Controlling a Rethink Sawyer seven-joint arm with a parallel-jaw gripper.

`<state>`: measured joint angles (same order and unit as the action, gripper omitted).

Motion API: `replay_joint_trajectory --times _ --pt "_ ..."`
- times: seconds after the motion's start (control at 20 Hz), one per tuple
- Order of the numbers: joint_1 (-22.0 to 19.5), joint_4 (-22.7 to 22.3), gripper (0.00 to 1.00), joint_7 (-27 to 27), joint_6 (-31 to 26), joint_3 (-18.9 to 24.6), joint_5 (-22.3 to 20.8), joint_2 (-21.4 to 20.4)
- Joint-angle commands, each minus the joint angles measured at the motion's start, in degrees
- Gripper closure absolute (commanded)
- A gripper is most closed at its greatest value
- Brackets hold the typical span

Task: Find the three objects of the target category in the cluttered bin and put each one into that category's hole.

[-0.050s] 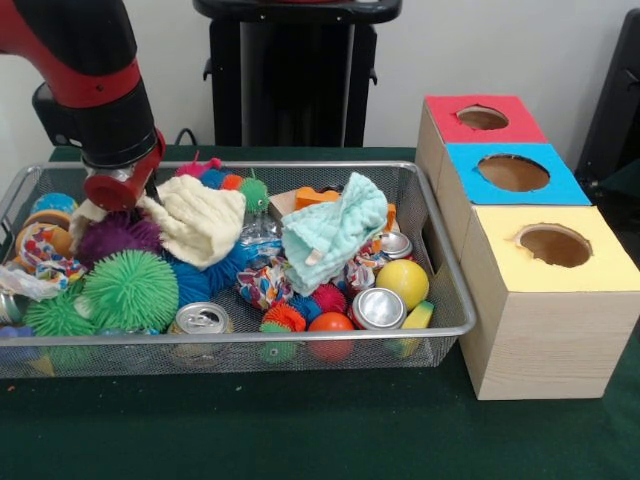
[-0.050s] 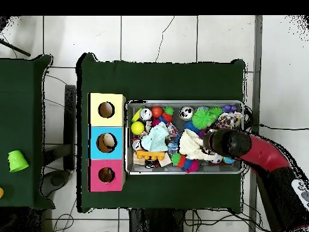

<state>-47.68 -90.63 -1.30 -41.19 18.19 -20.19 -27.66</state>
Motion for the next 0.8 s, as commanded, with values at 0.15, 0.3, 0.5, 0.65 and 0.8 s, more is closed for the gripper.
replay_joint_trajectory --times 0.15,0.3,0.5,0.65,0.8 --pt "0.7 -3.8 1.0 -18.2 5.5 -3.6 0.0 4.6" --pt "0.9 -4.1 1.0 -17.7 5.7 -3.4 0.4 4.4" --pt "0.4 -4.7 1.0 -16.6 6.5 -2.5 1.0 4.3" --pt "1.8 -4.5 1.0 -17.8 4.3 -2.9 2.1 3.0" --pt "5.3 -4.1 1.0 -21.0 0.9 -3.7 4.5 0.0"
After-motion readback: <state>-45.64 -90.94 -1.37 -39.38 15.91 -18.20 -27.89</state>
